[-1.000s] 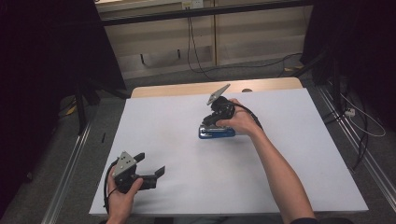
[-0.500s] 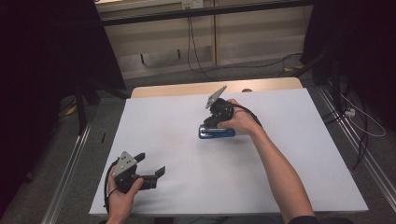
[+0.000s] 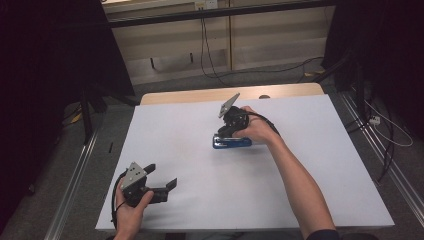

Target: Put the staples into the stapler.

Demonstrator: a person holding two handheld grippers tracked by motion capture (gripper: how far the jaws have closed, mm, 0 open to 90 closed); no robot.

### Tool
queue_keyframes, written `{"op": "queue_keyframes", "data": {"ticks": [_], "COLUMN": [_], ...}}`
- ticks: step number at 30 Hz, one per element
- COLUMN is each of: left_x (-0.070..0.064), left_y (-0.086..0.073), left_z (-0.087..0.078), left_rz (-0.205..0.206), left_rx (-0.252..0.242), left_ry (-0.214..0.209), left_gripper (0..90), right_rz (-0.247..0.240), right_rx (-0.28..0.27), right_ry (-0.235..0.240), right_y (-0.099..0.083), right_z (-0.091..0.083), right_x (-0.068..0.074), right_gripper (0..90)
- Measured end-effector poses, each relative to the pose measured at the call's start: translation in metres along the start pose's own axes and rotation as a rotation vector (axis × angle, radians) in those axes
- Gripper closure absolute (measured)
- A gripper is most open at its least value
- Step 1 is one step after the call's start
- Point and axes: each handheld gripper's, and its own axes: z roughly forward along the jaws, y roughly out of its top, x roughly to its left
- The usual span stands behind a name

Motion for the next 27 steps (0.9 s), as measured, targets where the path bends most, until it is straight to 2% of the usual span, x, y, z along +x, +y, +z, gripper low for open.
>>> {"op": "queue_keyframes", "data": {"ticks": [27], "left_x": [-0.0004], "left_y": [0.0004], "left_z": [-0.0006], "left_rz": [-0.001], "left_rx": [-0.009], "left_ry": [0.002], "left_gripper": [5.3], "right_rz": [-0.035], "right_rx": [-0.003], "right_ry": [0.015], "right_y": [0.0012], "right_z": [0.0036], "right_x": [-0.0025], "right_gripper": [79.1]}}
